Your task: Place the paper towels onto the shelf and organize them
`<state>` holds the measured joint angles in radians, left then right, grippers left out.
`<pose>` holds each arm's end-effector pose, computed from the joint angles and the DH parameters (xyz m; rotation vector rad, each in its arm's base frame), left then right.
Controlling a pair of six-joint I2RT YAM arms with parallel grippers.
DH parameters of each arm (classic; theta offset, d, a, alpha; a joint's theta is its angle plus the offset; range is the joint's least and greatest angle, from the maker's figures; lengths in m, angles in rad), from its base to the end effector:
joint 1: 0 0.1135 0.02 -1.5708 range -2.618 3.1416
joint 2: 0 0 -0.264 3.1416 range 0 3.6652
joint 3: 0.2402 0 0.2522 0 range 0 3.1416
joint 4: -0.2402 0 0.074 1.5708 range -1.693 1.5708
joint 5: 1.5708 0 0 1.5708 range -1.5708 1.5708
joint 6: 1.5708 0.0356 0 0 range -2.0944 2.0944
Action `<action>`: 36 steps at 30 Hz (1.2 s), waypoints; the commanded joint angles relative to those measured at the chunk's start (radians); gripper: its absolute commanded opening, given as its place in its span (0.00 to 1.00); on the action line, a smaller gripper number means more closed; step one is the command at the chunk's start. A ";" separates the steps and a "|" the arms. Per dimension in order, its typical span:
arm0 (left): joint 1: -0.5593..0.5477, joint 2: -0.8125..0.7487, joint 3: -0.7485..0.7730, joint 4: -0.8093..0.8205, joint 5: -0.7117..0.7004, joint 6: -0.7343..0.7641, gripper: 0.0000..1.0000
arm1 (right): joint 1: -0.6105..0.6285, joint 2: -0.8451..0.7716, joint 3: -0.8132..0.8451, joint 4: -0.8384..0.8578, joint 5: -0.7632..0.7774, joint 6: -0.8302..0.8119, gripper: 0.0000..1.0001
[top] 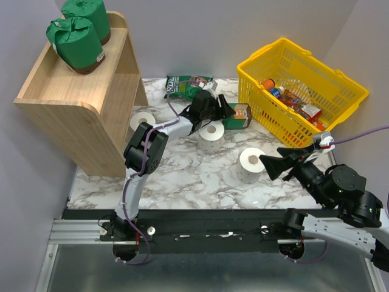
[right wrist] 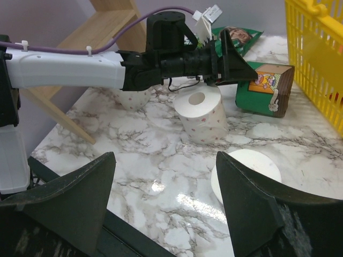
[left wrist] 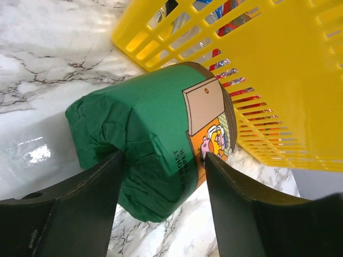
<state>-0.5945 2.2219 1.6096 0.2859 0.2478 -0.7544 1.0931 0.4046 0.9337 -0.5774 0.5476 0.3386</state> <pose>0.4240 -0.2972 0.1970 0.0188 2.0585 -1.1178 0.0453 0.0472 0.3878 -0.1909 1.6416 0.6600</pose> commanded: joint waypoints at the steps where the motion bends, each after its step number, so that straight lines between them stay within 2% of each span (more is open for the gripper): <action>1: -0.005 0.027 -0.030 0.071 0.044 -0.037 0.57 | -0.002 -0.015 -0.016 0.005 0.028 -0.016 0.84; 6: -0.005 0.027 -0.022 0.091 0.054 -0.046 0.43 | -0.002 -0.026 -0.018 0.005 0.031 -0.015 0.84; 12: -0.007 0.019 -0.005 0.101 0.074 -0.054 0.32 | -0.002 -0.030 -0.022 0.004 0.028 -0.006 0.84; 20: -0.007 -0.059 -0.027 0.088 0.085 -0.019 0.31 | -0.002 -0.038 -0.012 -0.015 0.017 0.007 0.84; 36: -0.013 -0.349 -0.019 -0.206 -0.007 0.233 0.27 | -0.001 -0.069 0.043 -0.101 0.048 0.037 0.84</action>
<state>-0.5980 1.9778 1.5784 0.1566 0.2798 -0.6197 1.0931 0.3618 0.9379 -0.6304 0.5610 0.3584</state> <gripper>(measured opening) 0.416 0.839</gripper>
